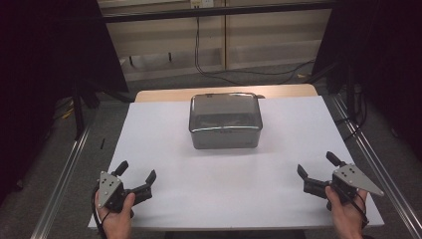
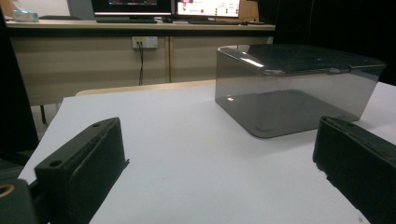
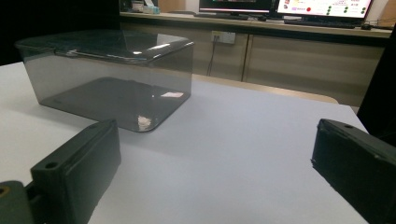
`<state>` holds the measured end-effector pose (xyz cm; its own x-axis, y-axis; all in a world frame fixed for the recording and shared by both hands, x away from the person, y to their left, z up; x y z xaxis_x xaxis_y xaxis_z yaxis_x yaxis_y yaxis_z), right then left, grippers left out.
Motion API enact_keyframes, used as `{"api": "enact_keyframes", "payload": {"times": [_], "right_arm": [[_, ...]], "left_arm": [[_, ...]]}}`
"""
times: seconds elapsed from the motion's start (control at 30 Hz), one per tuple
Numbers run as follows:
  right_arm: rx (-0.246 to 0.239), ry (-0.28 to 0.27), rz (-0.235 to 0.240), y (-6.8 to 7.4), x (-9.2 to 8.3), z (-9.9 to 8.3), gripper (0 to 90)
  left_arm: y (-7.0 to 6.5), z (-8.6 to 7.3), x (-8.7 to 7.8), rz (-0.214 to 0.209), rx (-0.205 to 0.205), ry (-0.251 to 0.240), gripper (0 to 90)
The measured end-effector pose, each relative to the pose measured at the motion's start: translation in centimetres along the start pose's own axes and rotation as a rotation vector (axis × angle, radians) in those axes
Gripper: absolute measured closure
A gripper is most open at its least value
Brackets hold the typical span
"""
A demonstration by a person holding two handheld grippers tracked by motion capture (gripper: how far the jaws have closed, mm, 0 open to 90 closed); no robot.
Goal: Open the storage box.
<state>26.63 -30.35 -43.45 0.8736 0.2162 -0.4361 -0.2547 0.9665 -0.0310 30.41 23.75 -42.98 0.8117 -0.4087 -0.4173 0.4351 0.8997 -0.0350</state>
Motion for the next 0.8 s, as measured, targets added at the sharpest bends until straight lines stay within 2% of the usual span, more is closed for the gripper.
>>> {"api": "enact_keyframes", "payload": {"times": [0.23, 0.4, 0.5, 0.8], "right_arm": [[0.007, 0.015, 0.015, 0.01, 0.15, -0.08, 1.2], [0.009, 0.003, 0.035, 0.04, 0.24, -0.06, 1.2], [0.008, 0.002, 0.047, 0.11, 0.31, -0.06, 1.2], [0.007, -0.006, 0.067, 0.44, 0.65, 0.12, 1.1]], "left_arm": [[-0.02, 0.03, 0.19, -0.001, -0.018, 0.001, 2.2], [-0.03, 0.03, 0.35, -0.001, -0.027, 0.003, 2.5], [-0.09, 0.05, 0.43, -0.016, -0.039, 0.005, 2.6], [-0.21, -0.02, 0.33, -0.016, -0.040, 0.001, 2.4]]}}
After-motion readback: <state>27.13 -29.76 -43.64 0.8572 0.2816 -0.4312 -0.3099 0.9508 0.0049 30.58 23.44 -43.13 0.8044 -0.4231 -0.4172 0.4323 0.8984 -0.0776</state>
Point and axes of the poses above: each handheld gripper's, and its own axes: x roughly forward along the jaws, z roughly out of its top, y roughly to its left, the point moved 2 cm from there along x, roughly forward along the jaws, and after that the axes turned 15 degrees about y, right-handed, at the moved point
